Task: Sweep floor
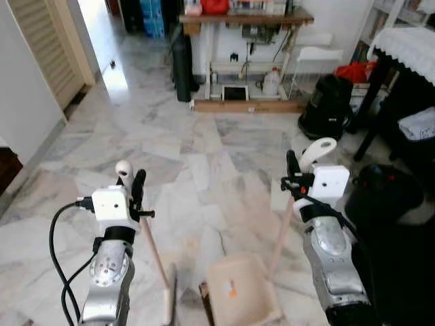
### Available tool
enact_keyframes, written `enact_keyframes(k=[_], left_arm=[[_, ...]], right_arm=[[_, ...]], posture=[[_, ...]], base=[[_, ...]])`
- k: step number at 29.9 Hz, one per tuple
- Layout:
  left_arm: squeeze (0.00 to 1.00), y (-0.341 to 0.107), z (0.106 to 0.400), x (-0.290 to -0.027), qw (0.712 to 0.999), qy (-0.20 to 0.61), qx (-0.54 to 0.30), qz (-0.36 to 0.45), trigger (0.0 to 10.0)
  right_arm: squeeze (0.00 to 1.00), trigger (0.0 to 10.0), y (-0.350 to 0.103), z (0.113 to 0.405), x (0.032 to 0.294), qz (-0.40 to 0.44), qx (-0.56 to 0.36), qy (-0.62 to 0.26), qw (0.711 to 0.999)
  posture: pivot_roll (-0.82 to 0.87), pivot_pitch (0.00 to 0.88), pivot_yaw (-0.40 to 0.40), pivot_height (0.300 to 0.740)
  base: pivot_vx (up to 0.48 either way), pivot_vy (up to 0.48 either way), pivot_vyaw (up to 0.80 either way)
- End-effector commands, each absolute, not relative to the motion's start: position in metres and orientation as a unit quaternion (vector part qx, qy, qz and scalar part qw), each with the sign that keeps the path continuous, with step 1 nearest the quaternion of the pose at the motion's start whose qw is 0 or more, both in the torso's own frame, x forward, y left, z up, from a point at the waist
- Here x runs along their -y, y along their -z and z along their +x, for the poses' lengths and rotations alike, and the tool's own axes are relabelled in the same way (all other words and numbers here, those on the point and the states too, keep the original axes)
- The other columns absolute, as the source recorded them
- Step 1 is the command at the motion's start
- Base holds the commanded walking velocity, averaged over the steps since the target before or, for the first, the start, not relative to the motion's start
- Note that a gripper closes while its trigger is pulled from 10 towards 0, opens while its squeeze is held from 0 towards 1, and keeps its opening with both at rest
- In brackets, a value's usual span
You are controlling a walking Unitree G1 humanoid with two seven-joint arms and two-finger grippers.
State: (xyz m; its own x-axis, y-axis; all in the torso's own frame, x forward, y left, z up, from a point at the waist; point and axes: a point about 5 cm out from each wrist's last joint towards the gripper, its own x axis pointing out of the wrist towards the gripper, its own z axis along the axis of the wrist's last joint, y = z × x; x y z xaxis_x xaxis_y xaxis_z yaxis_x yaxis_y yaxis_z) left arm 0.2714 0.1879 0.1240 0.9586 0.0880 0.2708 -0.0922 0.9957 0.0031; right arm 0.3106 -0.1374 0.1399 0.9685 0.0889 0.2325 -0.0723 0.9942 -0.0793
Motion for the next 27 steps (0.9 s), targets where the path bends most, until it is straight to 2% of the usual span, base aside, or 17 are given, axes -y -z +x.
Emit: enact_keyframes(k=[1, 9, 27], left_arm=[[0.00, -0.1340, 0.2736, -0.1883, 0.987, -0.043, 0.155, 0.021, 10.0], [0.00, -0.1331, 0.2719, -0.1857, 0.987, -0.034, 0.154, 0.017, 10.0], [0.00, -0.1330, 0.2730, -0.1825, 0.990, 0.010, 0.139, 0.019, 10.0]], right_arm=[[0.00, 10.0, -0.1540, 0.3104, 0.1352, -0.017, 0.148, -0.041, 0.988], [0.00, 10.0, -0.1531, 0.3085, 0.1344, -0.016, 0.149, -0.044, 0.988], [0.00, 10.0, -0.1457, 0.3014, 0.1271, -0.018, 0.146, -0.050, 0.988]], posture=[[0.05, 0.000, 0.010, 0.740], [0.05, 0.000, 0.011, 0.740], [0.03, 0.000, 0.043, 0.740]], base=[[0.360, 0.000, 0.00], [0.330, 0.000, 0.00], [0.000, 0.000, 0.00]])
